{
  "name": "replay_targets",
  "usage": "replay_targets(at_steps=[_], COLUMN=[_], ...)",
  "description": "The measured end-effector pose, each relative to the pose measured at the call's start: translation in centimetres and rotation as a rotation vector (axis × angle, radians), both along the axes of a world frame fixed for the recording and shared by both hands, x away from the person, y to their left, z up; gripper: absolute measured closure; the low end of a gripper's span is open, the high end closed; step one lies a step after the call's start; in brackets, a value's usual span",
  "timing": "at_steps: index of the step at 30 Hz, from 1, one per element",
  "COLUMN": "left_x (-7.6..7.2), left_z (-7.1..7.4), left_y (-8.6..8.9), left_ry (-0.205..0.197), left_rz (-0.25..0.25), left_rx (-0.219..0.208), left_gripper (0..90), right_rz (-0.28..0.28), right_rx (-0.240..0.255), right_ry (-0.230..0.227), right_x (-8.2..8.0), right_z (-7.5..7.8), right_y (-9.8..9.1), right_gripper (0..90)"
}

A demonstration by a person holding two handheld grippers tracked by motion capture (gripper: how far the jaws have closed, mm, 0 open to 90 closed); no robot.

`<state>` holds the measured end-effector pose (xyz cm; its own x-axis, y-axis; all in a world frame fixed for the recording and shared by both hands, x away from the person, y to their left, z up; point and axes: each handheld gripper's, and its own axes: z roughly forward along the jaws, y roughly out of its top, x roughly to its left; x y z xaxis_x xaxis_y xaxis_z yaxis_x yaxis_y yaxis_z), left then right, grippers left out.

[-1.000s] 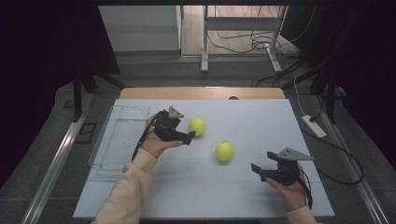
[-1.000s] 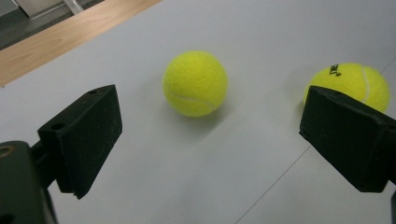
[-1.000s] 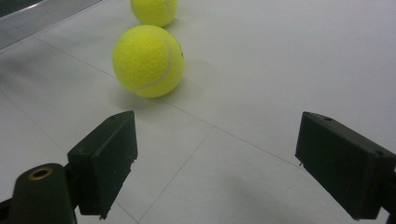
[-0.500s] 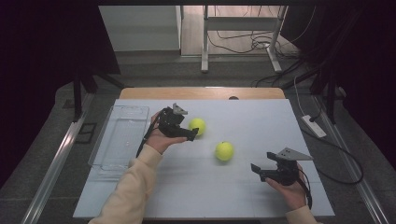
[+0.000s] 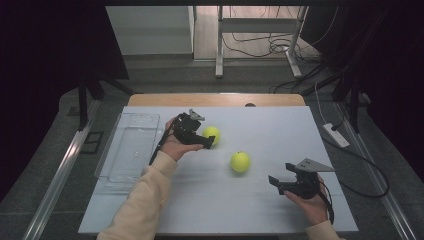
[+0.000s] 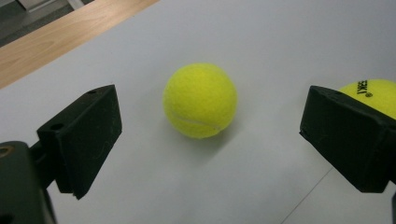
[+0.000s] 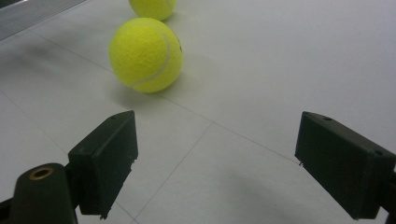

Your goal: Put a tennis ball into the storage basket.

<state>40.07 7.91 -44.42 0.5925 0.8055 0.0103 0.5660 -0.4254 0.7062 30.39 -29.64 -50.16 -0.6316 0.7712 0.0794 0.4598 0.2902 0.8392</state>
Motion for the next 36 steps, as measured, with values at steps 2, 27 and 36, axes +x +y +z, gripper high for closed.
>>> replay_targets(at_steps=[2,27,36], left_x=[0.2,2.2,3.4], left_z=[0.0,-1.3,-2.4], left_y=[-0.1,-1.5,-2.1], left_ry=[0.001,0.052,0.08], left_rz=[0.002,-0.002,0.003], left_rx=[0.001,0.014,0.034], left_gripper=[6.5,6.4,6.3], right_rz=[0.0,0.0,0.0], right_rx=[0.0,-0.004,-0.007], right_ry=[0.0,0.003,0.003], right_x=[0.0,0.0,0.0], right_z=[0.0,-0.1,-0.1], right_y=[0.0,0.0,0.0], right_gripper=[13.1,13.1,13.1])
